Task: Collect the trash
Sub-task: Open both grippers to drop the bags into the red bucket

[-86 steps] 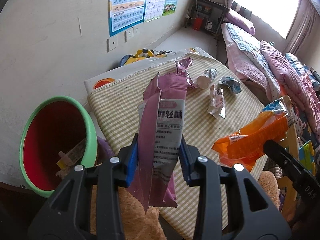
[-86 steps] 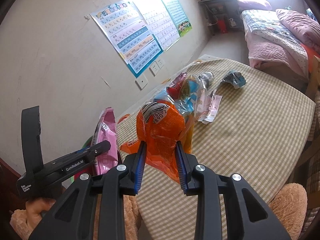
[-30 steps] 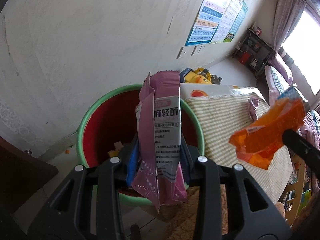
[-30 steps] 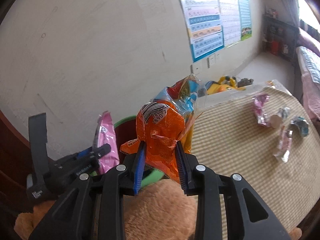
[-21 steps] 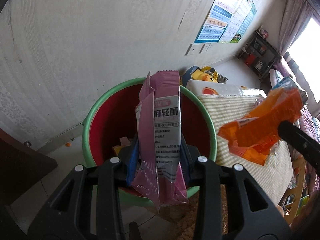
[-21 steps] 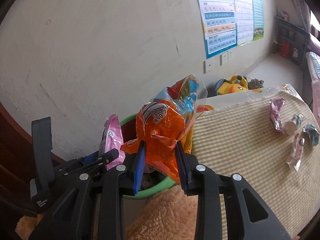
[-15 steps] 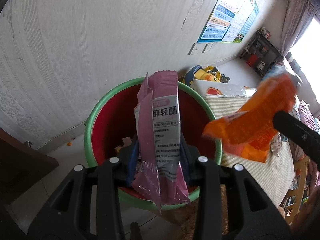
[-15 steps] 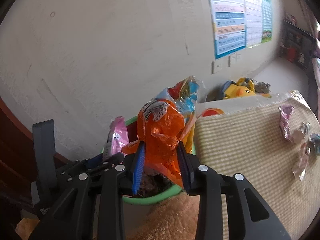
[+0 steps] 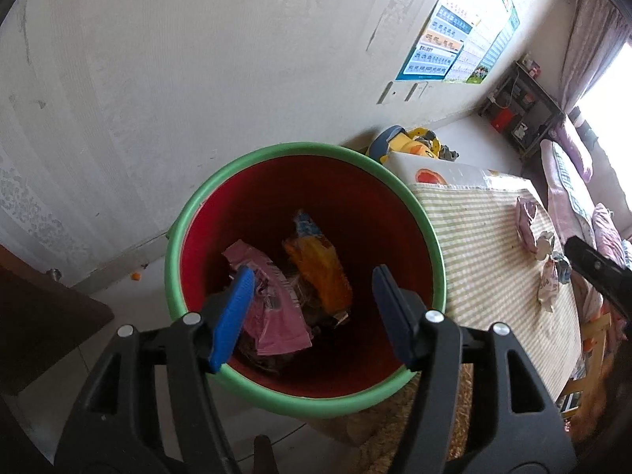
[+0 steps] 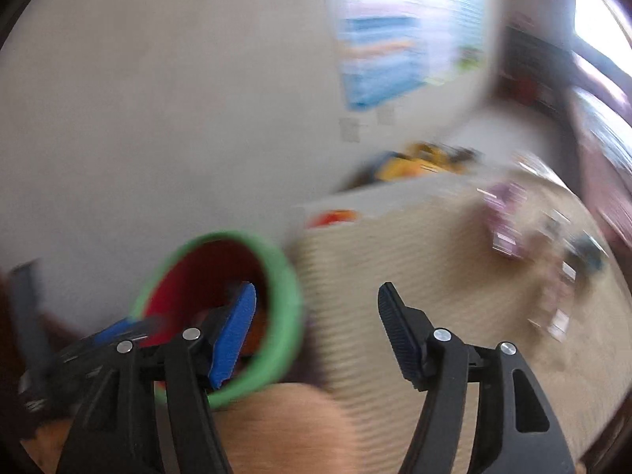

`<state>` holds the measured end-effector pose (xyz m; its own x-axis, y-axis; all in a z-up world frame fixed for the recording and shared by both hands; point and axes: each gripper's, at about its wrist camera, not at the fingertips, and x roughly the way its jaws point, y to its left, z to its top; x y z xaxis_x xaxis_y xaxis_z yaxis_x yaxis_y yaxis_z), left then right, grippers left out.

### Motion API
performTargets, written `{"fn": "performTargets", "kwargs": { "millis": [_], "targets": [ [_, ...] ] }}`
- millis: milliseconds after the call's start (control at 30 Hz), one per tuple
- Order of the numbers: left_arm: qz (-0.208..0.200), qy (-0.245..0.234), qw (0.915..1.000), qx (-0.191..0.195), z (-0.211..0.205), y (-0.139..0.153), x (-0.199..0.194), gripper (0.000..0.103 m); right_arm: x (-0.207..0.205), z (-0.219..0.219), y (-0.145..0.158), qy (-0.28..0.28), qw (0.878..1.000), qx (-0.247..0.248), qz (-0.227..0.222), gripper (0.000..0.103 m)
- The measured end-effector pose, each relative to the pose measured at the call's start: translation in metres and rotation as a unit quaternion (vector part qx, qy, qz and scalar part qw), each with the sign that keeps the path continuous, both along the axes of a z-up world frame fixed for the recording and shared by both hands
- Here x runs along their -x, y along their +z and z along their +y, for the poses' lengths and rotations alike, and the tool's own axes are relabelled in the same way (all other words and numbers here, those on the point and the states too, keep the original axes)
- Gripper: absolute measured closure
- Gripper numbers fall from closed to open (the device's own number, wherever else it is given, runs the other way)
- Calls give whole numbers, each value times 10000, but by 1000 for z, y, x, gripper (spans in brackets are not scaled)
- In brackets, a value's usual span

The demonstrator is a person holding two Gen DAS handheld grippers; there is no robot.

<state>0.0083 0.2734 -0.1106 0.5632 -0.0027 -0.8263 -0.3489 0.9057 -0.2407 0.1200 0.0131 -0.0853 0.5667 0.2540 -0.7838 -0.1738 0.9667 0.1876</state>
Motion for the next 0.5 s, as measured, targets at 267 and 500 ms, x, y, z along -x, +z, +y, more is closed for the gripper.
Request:
{"fn": "performTargets", "kwargs": {
  "millis": [267,500],
  "targets": [
    [66,-247,9996,-150,-27,1,-13,43,-43,-171,-52,-2425,9679,-22,667,39],
    [-33,-634,9977,-244,-69,16,-29,43,-81,-196,-92,-2276,9650,-454,1222,40]
  ]
}}
